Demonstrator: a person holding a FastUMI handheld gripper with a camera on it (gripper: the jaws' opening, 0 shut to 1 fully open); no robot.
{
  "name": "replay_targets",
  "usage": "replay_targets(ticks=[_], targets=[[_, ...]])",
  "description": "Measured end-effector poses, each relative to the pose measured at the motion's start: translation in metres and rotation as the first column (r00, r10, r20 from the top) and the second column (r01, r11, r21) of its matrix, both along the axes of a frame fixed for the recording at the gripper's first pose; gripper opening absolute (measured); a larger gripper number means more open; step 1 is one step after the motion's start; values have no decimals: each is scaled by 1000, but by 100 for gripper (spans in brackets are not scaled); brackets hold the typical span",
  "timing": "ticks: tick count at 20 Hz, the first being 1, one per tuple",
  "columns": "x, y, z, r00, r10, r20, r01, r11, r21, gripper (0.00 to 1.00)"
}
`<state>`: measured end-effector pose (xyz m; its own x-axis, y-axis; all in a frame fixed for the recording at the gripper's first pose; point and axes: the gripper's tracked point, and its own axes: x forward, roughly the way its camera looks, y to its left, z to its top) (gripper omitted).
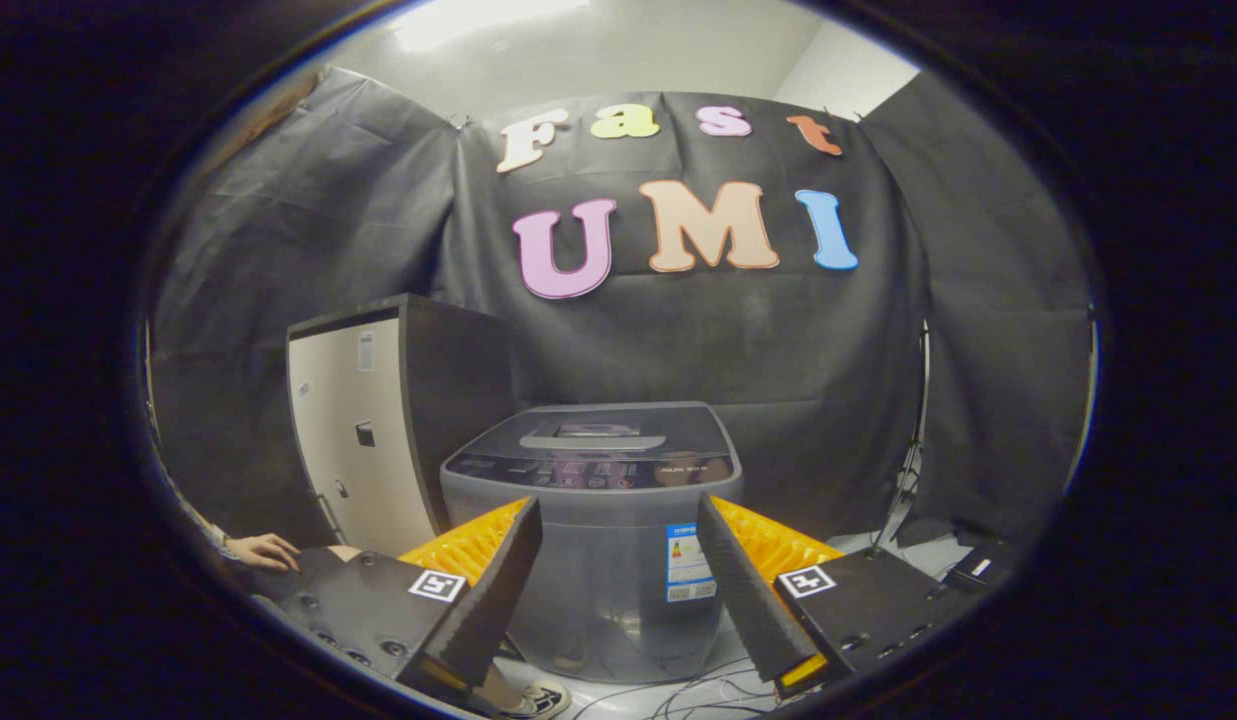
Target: Put the clothes into the washing machine and then close the washing machine lid.
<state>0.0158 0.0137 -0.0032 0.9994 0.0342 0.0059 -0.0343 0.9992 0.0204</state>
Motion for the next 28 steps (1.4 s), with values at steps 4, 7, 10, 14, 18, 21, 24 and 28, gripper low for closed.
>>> replay_targets(ticks=[4,7,10,14,18,21,24,28], targets=[[1,-1,-2,1000,-2,-4,2,1000,-1,98],[0,0,-1,1000,-1,-2,1,1000,-3,97],[0,-1,-2,1000,-2,-2,2,1000,-1,97],[1,-2,-2,1000,-3,-4,3,1000,2,98],[1,-2,-2,1000,-5,-4,5,1000,6,98],[0,-2,-2,1000,-6,-4,6,1000,5,98],[0,-3,-2,1000,-9,-3,9,1000,7,98],[0,-3,-2,1000,-10,-4,10,1000,7,97]])
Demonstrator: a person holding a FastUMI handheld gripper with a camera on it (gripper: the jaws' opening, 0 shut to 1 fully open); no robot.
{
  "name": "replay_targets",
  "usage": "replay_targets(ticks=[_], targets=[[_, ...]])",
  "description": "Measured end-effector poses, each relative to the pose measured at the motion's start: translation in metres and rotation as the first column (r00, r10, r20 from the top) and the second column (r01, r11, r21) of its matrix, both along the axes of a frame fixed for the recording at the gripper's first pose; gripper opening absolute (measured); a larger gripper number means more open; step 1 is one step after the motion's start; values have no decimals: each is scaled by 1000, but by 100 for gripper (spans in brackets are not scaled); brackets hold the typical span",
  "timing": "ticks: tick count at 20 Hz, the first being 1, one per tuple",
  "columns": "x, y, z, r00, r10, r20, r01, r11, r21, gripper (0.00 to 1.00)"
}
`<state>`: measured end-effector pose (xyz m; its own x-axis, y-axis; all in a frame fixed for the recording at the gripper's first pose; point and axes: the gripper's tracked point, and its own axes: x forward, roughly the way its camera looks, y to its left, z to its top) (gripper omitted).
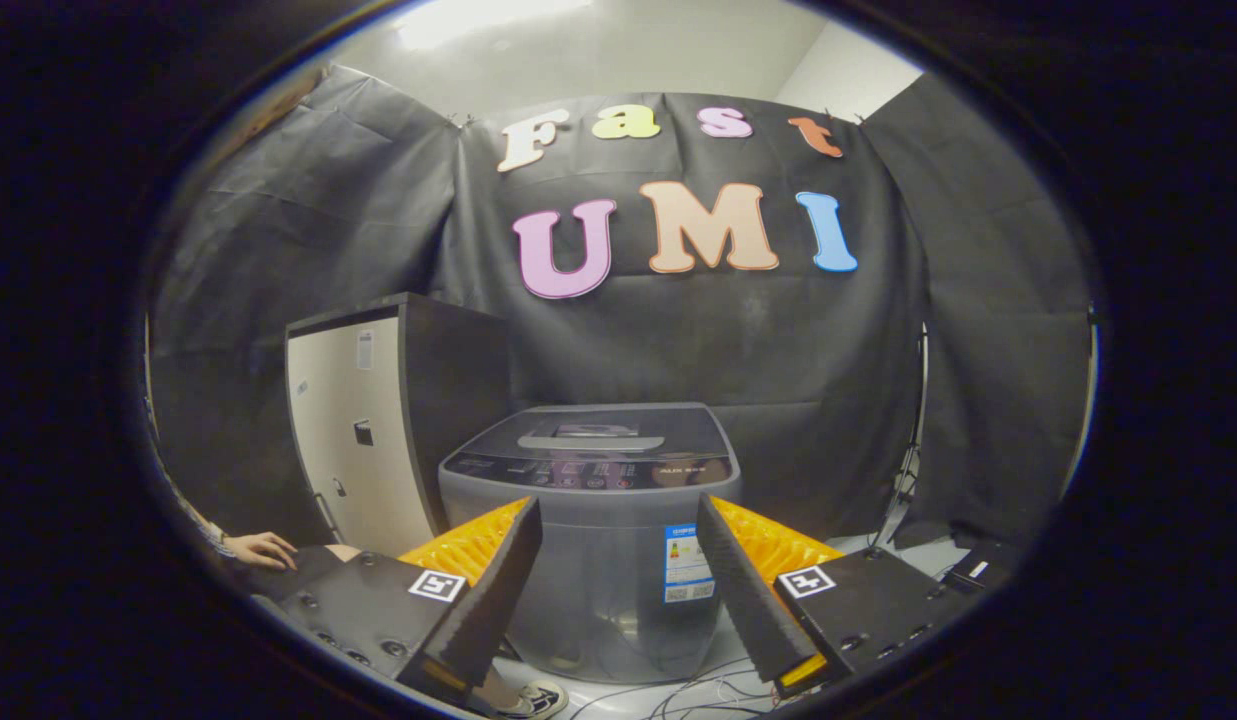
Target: Put the clothes into the washing machine and then close the washing machine lid.
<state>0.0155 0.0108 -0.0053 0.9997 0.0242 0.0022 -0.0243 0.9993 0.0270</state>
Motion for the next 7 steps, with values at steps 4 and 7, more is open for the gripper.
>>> replay_targets(ticks=[4,7], targets=[[0,0,0,1000,0,0,0,1000,3,98],[1,-1,0,1000,0,0,0,1000,5,98]])
